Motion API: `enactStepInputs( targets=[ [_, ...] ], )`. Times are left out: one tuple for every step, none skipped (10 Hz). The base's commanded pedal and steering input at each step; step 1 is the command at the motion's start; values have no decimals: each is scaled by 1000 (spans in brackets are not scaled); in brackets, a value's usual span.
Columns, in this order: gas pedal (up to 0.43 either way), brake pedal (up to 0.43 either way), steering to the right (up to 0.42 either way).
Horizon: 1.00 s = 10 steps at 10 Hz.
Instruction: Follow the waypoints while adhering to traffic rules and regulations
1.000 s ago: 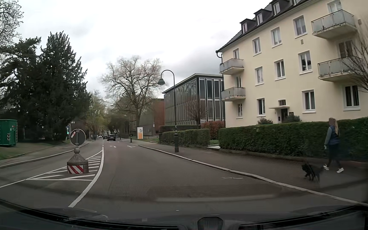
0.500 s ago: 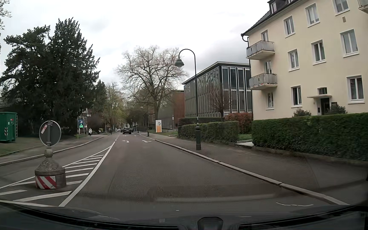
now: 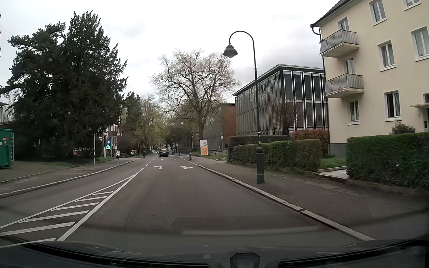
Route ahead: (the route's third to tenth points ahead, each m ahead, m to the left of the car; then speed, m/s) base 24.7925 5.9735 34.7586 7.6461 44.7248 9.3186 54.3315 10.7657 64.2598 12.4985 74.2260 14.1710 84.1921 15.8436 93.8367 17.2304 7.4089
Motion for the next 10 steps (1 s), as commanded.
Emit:
enactStepInputs(
  targets=[
    [118,0,-70],
    [118,0,-70],
    [118,0,-69],
    [118,0,-68],
    [118,0,-65],
    [118,0,-63],
    [118,0,-61],
    [110,0,-60],
    [110,0,-56],
    [110,0,-50]
  ],
)
